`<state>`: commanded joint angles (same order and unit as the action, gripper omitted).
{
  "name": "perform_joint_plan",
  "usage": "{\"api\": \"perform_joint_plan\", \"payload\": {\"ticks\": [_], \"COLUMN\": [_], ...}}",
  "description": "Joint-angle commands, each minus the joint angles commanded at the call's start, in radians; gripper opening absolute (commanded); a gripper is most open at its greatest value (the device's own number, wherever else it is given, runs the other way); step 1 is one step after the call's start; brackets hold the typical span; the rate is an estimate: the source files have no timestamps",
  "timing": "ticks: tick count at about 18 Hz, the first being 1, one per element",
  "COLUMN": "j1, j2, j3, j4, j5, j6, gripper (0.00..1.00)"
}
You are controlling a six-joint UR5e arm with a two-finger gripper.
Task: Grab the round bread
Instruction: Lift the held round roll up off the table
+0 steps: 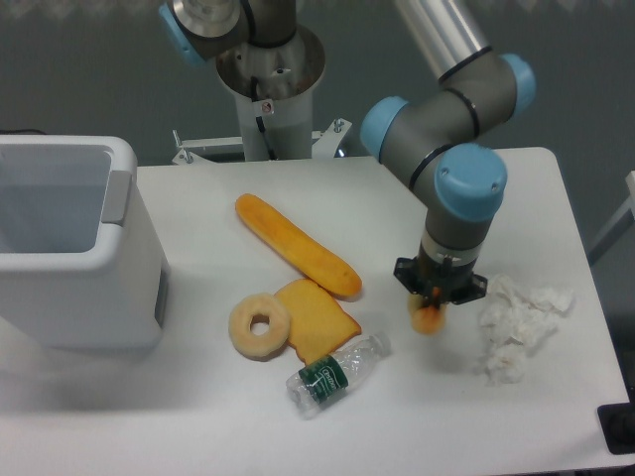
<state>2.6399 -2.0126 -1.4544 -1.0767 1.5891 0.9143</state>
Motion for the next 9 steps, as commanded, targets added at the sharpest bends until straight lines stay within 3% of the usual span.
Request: {"api": "perform_joint_plan", "payload": {"ticks": [2,5,9], "j1": [-0.005,-0.008,-0.006], "j2": [-0.003,0.005,0.028], "j3": [0.035,0.068,0.101], "j4": [-0.038,-0.061,-0.164], "j5": [0.066,0.071,0.068], "j6": [0.006,0.044,0.064], "gripper": [0.0,0.0,0.0]}}
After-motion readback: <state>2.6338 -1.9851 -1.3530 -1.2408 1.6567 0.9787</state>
